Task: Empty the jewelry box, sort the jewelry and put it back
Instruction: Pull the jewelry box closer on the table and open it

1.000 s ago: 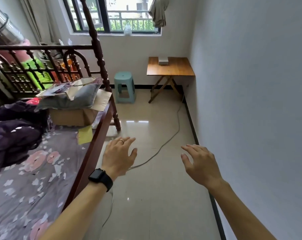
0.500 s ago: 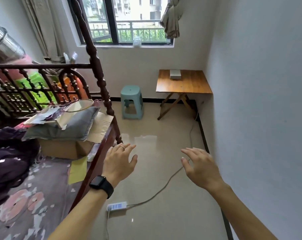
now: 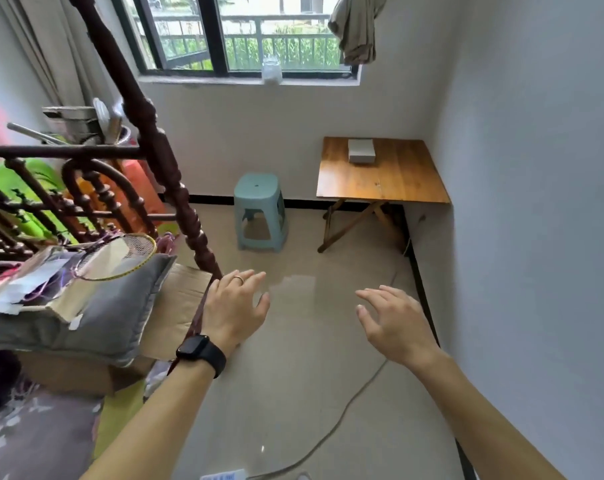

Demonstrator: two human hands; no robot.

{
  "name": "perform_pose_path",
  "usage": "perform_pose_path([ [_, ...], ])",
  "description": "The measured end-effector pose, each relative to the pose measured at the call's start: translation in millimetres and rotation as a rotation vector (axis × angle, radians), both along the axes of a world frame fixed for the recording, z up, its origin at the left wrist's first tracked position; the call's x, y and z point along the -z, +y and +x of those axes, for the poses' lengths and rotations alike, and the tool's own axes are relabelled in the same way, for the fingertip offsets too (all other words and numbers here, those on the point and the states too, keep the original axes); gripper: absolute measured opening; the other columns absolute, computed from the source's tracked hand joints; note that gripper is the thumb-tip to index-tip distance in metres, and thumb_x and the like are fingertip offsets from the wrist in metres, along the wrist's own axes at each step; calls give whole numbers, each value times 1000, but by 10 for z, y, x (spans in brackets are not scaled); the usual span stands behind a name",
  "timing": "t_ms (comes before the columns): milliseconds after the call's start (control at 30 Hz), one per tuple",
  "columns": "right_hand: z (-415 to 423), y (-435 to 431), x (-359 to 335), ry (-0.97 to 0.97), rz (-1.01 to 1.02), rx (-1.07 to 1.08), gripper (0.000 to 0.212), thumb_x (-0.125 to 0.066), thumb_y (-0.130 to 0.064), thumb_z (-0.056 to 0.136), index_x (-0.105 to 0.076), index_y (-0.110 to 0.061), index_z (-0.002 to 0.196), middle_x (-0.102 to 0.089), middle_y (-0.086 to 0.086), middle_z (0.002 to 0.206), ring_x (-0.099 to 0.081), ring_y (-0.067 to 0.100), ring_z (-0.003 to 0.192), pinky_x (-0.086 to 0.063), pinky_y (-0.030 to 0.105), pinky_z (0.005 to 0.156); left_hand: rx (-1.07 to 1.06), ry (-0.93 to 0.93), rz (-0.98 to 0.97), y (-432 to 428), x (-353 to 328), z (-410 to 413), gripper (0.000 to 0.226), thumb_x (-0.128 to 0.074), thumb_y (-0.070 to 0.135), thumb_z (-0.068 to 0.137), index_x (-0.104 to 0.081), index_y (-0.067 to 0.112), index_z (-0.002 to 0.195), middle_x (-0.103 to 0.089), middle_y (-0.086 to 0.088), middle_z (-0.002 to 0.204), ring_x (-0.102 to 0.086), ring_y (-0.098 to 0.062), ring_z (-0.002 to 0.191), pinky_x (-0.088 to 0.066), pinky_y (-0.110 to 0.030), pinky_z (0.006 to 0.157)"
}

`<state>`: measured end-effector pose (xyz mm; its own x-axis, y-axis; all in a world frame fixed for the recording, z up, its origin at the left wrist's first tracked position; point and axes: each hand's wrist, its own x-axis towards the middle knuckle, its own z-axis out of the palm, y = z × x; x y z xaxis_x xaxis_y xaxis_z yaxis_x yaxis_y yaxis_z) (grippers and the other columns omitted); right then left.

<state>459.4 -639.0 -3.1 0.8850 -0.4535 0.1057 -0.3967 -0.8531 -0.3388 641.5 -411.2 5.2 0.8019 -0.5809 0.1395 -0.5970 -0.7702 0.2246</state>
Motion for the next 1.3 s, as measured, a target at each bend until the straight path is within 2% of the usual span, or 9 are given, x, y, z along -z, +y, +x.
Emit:
perform_pose_path([
  [400, 1965, -1060, 55, 32, 26, 24, 40, -46, -45, 99, -57, -34, 136, -58, -18, 138, -34, 7, 142, -24, 32, 115, 1, 1, -15, -1128, 28, 2139, 48, -57, 42, 95, -55, 28, 141, -54, 1, 146, -40, -21, 141, -27, -38, 117],
  [667, 3638, -2139, 245, 69, 52, -34, 41, -44, -47, 100, -55, -35, 138, -56, -19, 140, -32, 6, 143, -22, 30, 115, -44, 12, -11, -2157, 130, 3679, 50, -54, 43, 96, -52, 28, 144, -48, 2, 151, -31, -20, 146, -21, -38, 120],
  [1000, 5688, -3373, 39, 48, 102, -87, 40, -43, -45, 101, -58, -33, 136, -57, -17, 140, -35, 9, 143, -27, 35, 117, -113, -3, 2, -3243, -68, 5627, 49, -57, 41, 95, -54, 27, 142, -52, 1, 148, -33, -21, 145, -24, -38, 118],
  [1300, 7270, -4113, 188, 44, 95, 12, 41, -42, -45, 102, -57, -32, 137, -58, -15, 140, -37, 9, 142, -28, 37, 116, 32, 26, 41, -4166, 142, 7449, 50, -54, 42, 97, -51, 28, 145, -47, 1, 152, -32, -20, 146, -22, -39, 120],
])
